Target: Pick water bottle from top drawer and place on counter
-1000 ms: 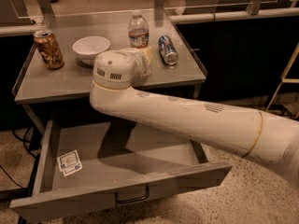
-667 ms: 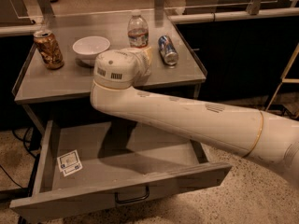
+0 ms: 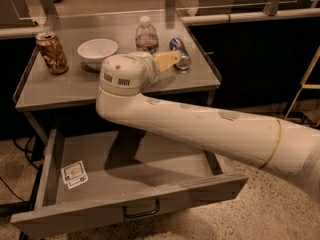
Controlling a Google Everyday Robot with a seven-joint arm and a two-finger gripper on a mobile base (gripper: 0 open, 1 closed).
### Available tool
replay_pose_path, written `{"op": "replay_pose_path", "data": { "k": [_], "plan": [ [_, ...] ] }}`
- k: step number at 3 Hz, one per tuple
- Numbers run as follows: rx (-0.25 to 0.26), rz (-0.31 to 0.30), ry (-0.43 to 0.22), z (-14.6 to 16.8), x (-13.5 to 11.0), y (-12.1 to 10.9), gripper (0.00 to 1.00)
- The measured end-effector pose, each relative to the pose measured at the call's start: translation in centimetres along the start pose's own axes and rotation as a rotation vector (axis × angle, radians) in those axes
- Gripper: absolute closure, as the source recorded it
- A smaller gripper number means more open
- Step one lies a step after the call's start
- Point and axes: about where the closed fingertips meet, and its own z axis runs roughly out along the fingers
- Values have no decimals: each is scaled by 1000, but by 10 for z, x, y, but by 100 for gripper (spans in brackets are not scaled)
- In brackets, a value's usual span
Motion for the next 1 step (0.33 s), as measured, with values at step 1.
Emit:
{"op": "replay_pose_path", "data": {
  "k": [1],
  "plan": [
    [0,0,0,0,0,0,0]
  ]
}}
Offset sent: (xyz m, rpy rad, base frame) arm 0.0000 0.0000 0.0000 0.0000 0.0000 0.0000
